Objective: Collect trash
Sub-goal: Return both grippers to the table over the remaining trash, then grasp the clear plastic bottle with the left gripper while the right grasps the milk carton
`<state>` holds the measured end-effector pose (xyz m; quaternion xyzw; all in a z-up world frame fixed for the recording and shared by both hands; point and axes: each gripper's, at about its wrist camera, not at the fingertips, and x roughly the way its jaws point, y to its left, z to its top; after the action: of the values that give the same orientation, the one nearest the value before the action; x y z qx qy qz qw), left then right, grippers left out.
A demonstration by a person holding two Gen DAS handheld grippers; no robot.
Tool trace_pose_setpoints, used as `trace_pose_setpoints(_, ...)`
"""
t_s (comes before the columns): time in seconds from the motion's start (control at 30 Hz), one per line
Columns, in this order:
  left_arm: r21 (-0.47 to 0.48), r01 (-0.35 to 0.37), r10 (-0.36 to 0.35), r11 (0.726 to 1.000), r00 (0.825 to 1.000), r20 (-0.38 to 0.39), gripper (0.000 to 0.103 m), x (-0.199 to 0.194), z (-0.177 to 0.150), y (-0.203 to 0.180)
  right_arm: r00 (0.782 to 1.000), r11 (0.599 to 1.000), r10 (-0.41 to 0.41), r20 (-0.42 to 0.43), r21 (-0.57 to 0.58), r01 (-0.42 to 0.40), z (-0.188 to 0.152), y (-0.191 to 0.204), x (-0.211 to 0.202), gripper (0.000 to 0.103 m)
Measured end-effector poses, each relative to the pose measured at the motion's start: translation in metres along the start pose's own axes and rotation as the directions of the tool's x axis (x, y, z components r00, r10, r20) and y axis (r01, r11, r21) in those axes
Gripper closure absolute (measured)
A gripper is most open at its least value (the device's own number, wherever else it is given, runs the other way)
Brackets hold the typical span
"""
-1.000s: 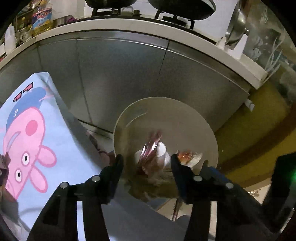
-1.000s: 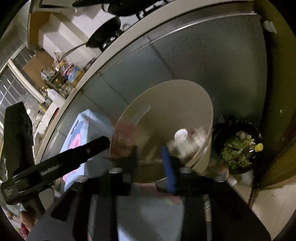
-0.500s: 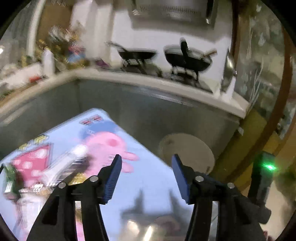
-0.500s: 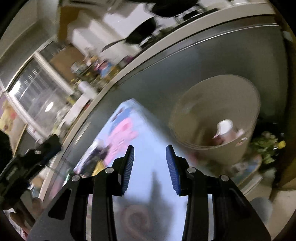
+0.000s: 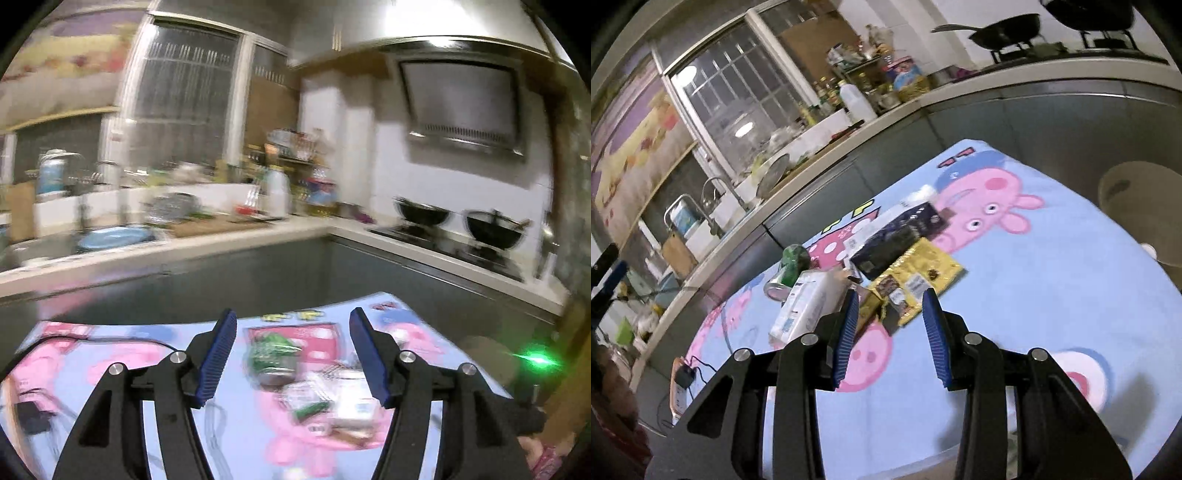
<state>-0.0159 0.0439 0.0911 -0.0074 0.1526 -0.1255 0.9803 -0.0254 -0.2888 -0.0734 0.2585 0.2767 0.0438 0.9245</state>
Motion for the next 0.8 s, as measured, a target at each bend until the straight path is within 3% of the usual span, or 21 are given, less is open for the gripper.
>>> trace_pose_setpoints(0.1,0.003,-0.143,0.143,0.99,0.989,0.026,0.04,-0.017,0.001,0.039,0.997,0.998,0.006,0.077,-0.055,-0.001,0.009,0.011,0.006,0.067)
trace_pose_setpoints(0.17,0.002,-0.175,0.175,0.985,0.985,-0.009,0.04,-0.016,-0.003,0.054,0.993,0.993,-0.015,0.119,-0.118,0.03,0.019,0.016,0.014,0.067)
trace_pose_setpoints(0.27,-0.025,-0.075,0.072,0.997,0.991,-0.11,0.04,-0.003,-0.021,0.053,0.996,0.998,-0.014,0.093,-0.061,0.02,0.033,0.009,0.023,0.067)
trace_pose_setpoints(0.33,-0.02,0.057,-0.059,0.998,0.981,-0.185,0.04,0.012,-0.042,0.028,0.995,0.999,-0.019,0.103,-0.026,0.022,0.034,0.002,0.017,0.067)
trace_pose_setpoints(0.37,-0.01,0.12,-0.119,0.993,0.968,-0.221,0.04,0.02,-0.05,0.019,0.994,0.999,-0.034,0.103,-0.022,0.036,0.033,0.0,0.015,0.067)
trace_pose_setpoints(0.47,0.059,0.327,-0.289,0.943,0.896,-0.337,0.032,0.047,-0.08,-0.044,0.993,0.998,-0.067,0.097,0.026,0.064,0.027,-0.017,0.005,0.067)
trace_pose_setpoints(0.53,0.126,0.449,-0.369,0.885,0.84,-0.398,0.03,0.059,-0.099,-0.086,0.992,0.995,-0.083,0.099,0.062,0.078,0.022,-0.03,-0.002,0.067)
trace_pose_setpoints(0.6,0.199,0.563,-0.42,0.802,0.769,-0.482,0.027,0.068,-0.122,-0.13,0.992,0.992,-0.099,0.085,0.087,0.091,0.021,-0.042,-0.003,0.067)
trace_pose_setpoints(0.63,0.238,0.588,-0.416,0.773,0.753,-0.51,0.027,0.073,-0.133,-0.149,0.991,0.991,-0.104,0.08,0.091,0.097,0.02,-0.045,-0.003,0.067)
trace_pose_setpoints(0.7,0.295,0.603,-0.387,0.741,0.743,-0.546,0.027,0.084,-0.151,-0.167,0.99,0.99,-0.111,0.082,0.102,0.102,0.02,-0.052,-0.008,0.067)
trace_pose_setpoints(0.77,0.301,0.604,-0.352,0.738,0.725,-0.593,0.025,0.103,-0.162,-0.176,0.99,0.99,-0.11,0.093,0.103,0.1,0.023,-0.055,-0.013,0.067)
trace_pose_setpoints(0.8,0.294,0.607,-0.346,0.738,0.715,-0.607,0.034,0.109,-0.165,-0.177,0.989,0.99,-0.109,0.098,0.102,0.1,0.024,-0.056,-0.017,0.067)
